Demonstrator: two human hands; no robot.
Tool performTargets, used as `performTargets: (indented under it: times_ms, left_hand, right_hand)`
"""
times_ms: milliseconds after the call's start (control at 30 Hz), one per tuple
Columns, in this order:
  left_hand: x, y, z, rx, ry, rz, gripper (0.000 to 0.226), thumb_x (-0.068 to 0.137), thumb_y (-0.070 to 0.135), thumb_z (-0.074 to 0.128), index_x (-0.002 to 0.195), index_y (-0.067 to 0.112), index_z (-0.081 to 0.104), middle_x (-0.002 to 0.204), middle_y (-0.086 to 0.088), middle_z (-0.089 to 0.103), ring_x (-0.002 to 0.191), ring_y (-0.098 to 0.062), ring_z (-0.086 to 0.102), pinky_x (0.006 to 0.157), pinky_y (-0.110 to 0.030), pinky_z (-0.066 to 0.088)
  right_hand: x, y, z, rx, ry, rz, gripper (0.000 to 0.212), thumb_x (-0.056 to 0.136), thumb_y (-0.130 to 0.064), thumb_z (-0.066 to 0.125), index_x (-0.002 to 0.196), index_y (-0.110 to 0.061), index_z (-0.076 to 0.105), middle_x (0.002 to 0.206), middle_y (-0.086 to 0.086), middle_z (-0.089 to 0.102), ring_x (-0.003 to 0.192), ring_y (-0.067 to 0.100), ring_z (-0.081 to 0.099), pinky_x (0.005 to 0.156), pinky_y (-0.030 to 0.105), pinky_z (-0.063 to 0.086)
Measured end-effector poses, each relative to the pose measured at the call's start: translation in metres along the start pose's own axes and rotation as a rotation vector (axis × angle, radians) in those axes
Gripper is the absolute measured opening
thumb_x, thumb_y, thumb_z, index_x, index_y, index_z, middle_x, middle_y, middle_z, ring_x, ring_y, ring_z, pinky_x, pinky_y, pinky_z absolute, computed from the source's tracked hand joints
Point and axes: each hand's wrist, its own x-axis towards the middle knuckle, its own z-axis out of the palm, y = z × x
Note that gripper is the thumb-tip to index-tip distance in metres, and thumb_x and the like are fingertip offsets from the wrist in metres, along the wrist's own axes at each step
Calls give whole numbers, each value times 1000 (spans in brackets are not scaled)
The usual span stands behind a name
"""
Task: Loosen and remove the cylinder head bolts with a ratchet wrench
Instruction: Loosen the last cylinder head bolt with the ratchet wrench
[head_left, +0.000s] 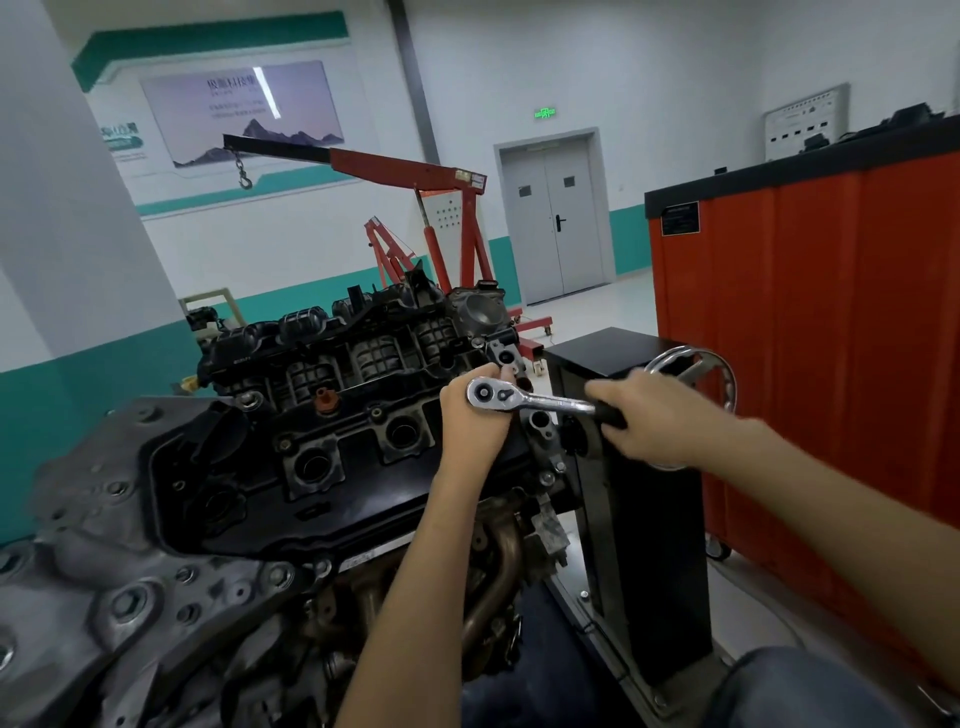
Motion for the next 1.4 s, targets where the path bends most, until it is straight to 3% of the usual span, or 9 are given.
performTargets:
  times_ms: [167,300,500,700,767,867,967,1100,1400]
  left_hand:
    - [-6,10,17,-157,82,-57,61,86,-13,52,45,27,30,39,14,28,41,-1,26,47,-13,21]
    - [-7,11,14,-122,86,6,55,85,-14,54,52,20,26,47,11,23,46,-3,23,49,-16,19]
    - [-1,0,-2,8,-152,27,55,91,3,61,53,20,25,47,8,26,52,-7,23,56,-27,23]
    - [4,3,-4,80,-239,55,57,83,-4,59,44,28,34,42,10,35,48,-6,29,52,-22,26]
    - [3,1,-5,39,-185,18,61,86,-2,59,39,28,35,40,10,34,46,-5,28,51,-21,24]
    - [0,0,3,-31,-113,-3,64,88,-5,55,37,28,36,39,9,29,45,-5,25,52,-20,23]
    - [-3,3,11,-74,-72,9,64,83,-13,54,37,27,35,39,10,28,43,-3,24,50,-18,22]
    - [-4,6,13,-73,-18,49,60,78,-17,54,48,26,24,40,11,25,42,-3,23,47,-12,20]
    - [5,4,-10,79,-297,64,56,88,-3,60,51,20,26,45,9,26,47,-6,24,52,-20,23]
  right_hand:
    - [-51,-72,80,848,79,286,13,79,-5,61,82,-15,54,62,-2,51,47,2,45,46,19,39]
    - [-45,-119,106,1024,183,329,10,79,-4,57,78,-14,54,63,1,53,48,3,46,45,13,36]
    - [-41,-48,66,716,-9,201,18,79,0,60,76,-18,58,55,-7,49,41,-1,47,42,16,36]
    - [1,13,-9,-49,-37,16,11,86,-16,58,83,-23,49,62,-8,50,52,3,48,45,14,28]
    - [-5,6,0,-6,-4,46,13,86,-18,58,83,-24,47,65,-7,50,54,5,48,46,15,30]
    - [-39,-31,47,529,-46,191,14,84,-9,61,82,-20,51,71,0,56,54,8,55,47,24,44]
    - [-58,-82,83,950,80,309,14,81,-4,61,82,-16,55,63,-2,54,45,2,48,43,18,39]
    - [-54,-123,98,1135,175,330,17,78,-3,58,78,-19,56,57,-8,55,49,0,49,46,13,37]
    - [-24,-5,15,283,-162,70,14,86,-10,59,95,-20,55,71,-4,56,55,3,56,45,12,42]
